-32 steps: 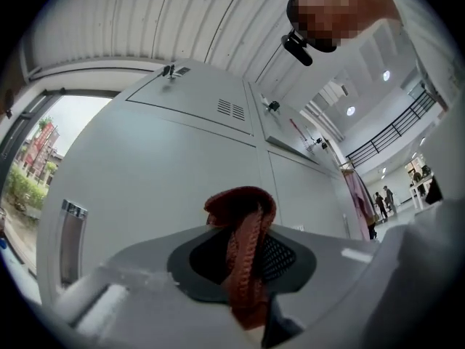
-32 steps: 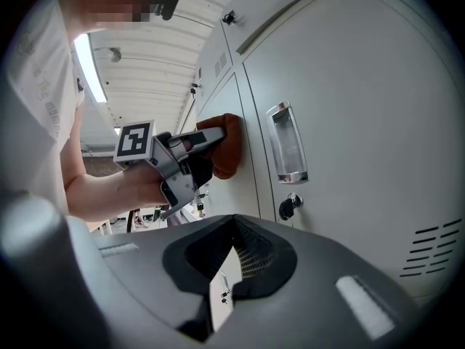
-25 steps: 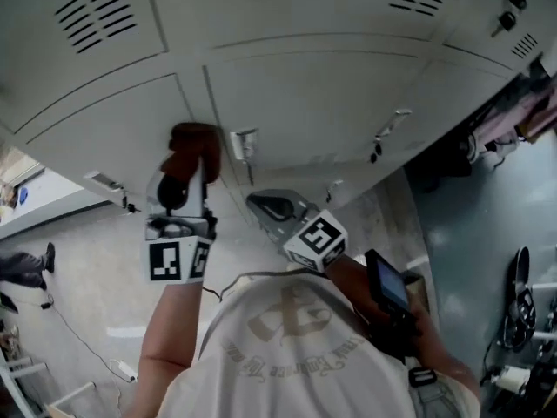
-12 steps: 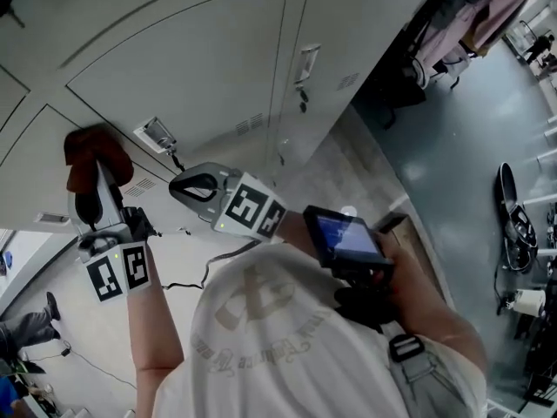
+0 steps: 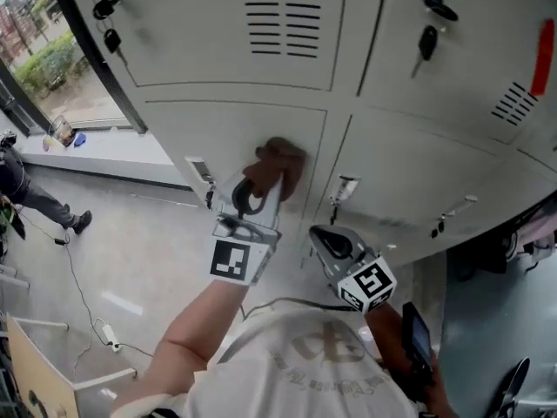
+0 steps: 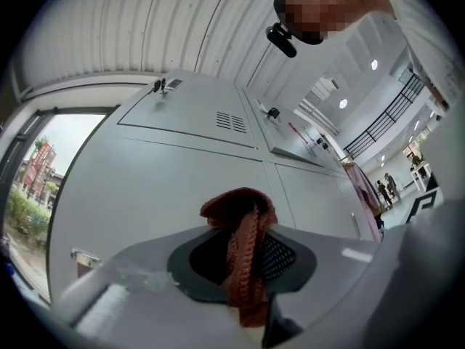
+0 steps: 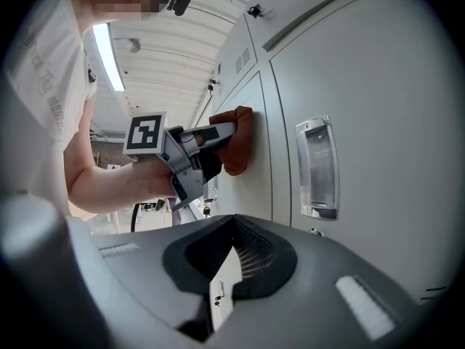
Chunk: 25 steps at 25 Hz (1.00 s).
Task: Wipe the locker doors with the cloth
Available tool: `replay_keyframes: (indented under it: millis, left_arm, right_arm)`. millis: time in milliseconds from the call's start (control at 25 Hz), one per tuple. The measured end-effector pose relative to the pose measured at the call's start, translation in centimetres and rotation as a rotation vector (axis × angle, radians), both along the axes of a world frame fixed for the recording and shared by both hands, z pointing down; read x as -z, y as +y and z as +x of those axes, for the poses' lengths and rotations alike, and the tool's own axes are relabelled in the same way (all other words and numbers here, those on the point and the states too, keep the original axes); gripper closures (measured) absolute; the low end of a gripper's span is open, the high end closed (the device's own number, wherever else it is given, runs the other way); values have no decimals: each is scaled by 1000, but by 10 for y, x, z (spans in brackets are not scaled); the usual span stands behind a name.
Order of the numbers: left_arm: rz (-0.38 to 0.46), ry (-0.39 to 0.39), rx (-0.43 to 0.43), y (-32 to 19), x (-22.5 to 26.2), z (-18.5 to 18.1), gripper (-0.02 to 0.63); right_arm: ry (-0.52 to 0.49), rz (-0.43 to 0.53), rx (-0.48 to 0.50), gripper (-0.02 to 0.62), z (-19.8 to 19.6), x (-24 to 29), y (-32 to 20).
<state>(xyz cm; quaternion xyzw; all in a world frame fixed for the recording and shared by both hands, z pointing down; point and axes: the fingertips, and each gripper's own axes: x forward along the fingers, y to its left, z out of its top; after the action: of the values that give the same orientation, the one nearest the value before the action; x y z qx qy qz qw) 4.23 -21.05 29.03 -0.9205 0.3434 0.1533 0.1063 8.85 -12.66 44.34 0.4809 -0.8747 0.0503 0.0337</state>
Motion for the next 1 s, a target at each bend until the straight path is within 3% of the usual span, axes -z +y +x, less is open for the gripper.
replay_keyframes:
  millis: [240,440,800,1000]
  left_arm:
    - [78,-4,106,-27,9,-44,522]
    - [57,-51,169,-41,-1,-77,522]
    - [-67,-18,261,-71,-18,-136,522]
    - [-148,44,242,-78,-21,-155,523]
  right_arm:
    - [14,9,77,588,-24,8,-19]
    - [17,-16,100,588,-41,4,-17]
    - [13,-19,135,588,-66,2,-29]
    - [11,-18,135,588,-74,0,-29]
